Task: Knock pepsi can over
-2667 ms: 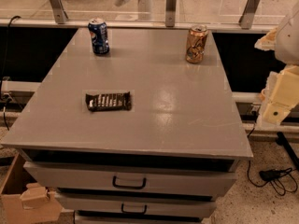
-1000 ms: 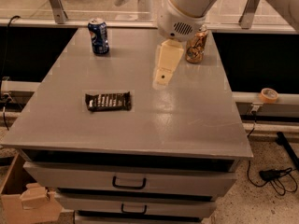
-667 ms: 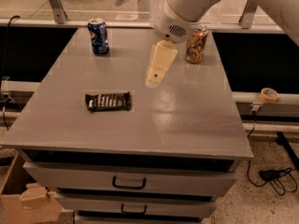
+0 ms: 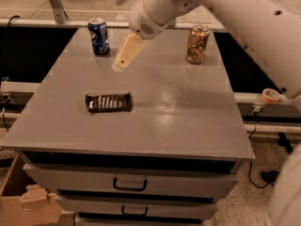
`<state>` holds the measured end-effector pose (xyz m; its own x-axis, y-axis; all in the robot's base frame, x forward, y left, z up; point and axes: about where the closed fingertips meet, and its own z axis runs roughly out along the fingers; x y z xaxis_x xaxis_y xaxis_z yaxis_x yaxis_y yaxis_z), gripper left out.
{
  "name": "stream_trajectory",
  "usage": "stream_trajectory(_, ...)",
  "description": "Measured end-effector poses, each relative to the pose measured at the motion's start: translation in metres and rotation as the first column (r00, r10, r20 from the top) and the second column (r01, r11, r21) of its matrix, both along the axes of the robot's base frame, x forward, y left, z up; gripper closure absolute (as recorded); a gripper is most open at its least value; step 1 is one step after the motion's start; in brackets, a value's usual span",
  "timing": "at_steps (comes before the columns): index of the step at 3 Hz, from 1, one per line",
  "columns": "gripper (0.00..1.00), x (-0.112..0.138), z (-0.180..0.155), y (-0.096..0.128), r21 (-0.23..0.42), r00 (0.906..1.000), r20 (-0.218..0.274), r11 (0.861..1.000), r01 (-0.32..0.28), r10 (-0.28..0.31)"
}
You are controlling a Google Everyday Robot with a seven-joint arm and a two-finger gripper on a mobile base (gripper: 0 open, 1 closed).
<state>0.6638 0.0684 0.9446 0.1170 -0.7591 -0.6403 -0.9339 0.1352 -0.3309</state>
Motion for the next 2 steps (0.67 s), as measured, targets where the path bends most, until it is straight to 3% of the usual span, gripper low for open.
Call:
stream_trajectory(1,0.0,0.044,0.003,0.046,0.129,0.999,0.018,0.991,0.038,-0.04)
stream_trajectory(2,0.0,0.083,0.0,0.085,0.208,0.9934,0.012,0.972,0.109,-0.114)
